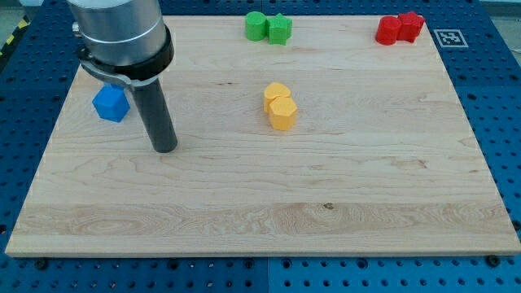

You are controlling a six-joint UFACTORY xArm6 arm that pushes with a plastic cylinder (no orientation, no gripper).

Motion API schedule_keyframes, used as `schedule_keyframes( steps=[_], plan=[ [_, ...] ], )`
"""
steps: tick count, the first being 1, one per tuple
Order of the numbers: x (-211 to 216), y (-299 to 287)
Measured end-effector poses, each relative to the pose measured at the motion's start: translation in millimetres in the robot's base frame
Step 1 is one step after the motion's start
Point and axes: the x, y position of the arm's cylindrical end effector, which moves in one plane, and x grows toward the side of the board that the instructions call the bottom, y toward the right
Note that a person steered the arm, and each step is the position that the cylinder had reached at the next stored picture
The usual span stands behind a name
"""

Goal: Move your arm closer to blue cube

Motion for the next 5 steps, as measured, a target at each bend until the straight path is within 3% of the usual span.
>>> schedule_keyframes(
  steps=[1,5],
  plan=[
    [-20,-25],
    [-23,-80]
  ],
)
